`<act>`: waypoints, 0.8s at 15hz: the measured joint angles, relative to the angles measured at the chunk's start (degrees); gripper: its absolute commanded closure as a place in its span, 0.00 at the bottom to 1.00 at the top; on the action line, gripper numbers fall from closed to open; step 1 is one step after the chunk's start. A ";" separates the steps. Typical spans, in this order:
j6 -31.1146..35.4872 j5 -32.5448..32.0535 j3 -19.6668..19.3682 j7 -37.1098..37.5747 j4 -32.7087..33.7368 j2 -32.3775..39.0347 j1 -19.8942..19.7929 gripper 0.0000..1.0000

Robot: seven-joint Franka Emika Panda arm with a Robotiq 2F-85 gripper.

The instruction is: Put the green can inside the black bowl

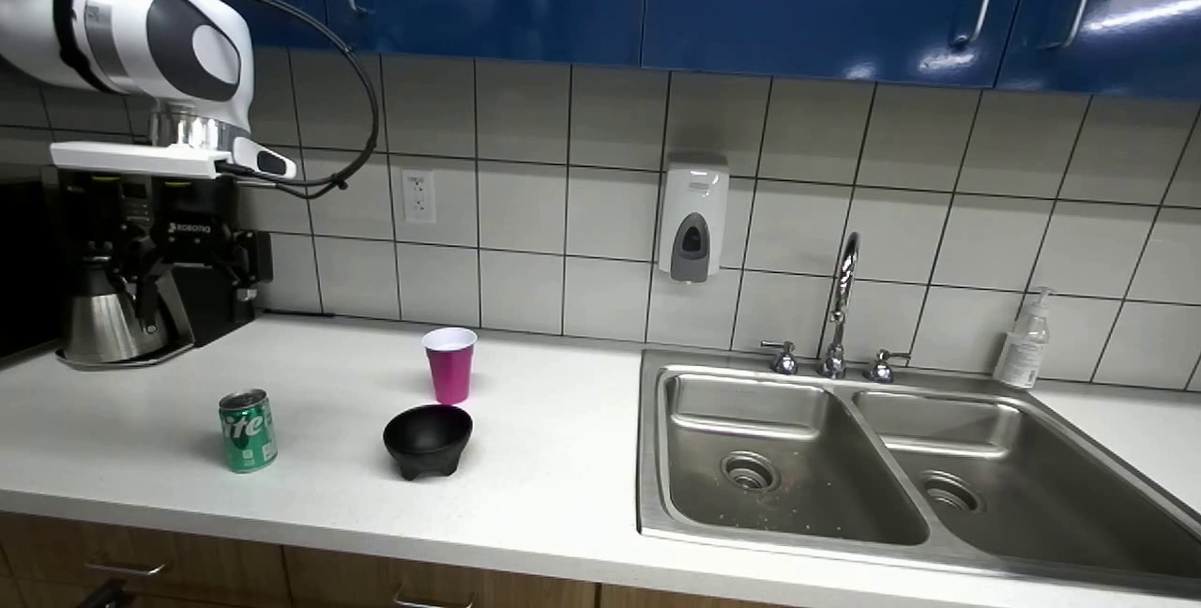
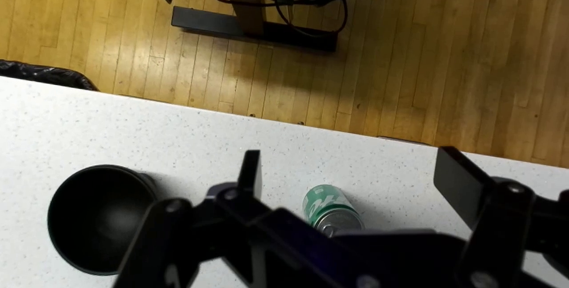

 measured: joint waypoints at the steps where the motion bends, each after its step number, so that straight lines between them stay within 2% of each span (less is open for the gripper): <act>1: 0.25 0.00 0.17 0.00 0.10 0.56 0.18 0.00; 12: 6.25 -0.36 1.50 0.54 2.46 9.26 1.56 0.00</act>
